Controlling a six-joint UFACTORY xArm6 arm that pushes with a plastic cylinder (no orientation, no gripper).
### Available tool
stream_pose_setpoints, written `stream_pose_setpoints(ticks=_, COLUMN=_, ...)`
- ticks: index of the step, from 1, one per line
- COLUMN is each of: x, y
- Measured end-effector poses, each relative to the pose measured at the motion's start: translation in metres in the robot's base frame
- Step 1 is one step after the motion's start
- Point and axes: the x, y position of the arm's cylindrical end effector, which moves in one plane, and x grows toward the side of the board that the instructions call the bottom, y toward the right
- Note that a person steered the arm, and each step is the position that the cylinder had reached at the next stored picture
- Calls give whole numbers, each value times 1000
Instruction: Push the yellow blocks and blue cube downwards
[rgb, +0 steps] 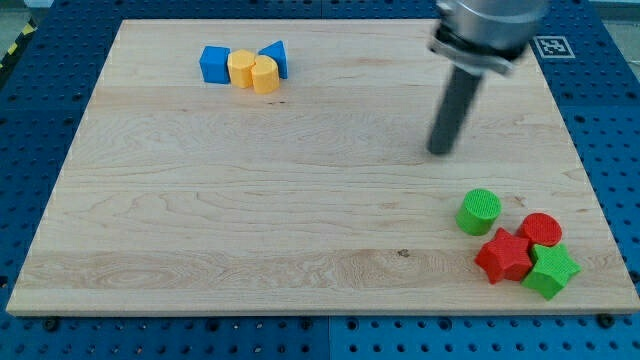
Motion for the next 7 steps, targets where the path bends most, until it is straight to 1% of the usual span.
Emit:
stream_pose_setpoints(ticks=2, x=-162, y=-108)
stream_pose_setpoints(ticks=3, x=-209, y=-157)
stream_pose_setpoints(ticks=4, x=-198, y=-243)
stream_pose_setpoints(ticks=5, x=-153, y=-301)
stream_pose_setpoints(ticks=6, x=-140, y=-301)
stream_pose_setpoints(ticks=7, x=-118, y=-303)
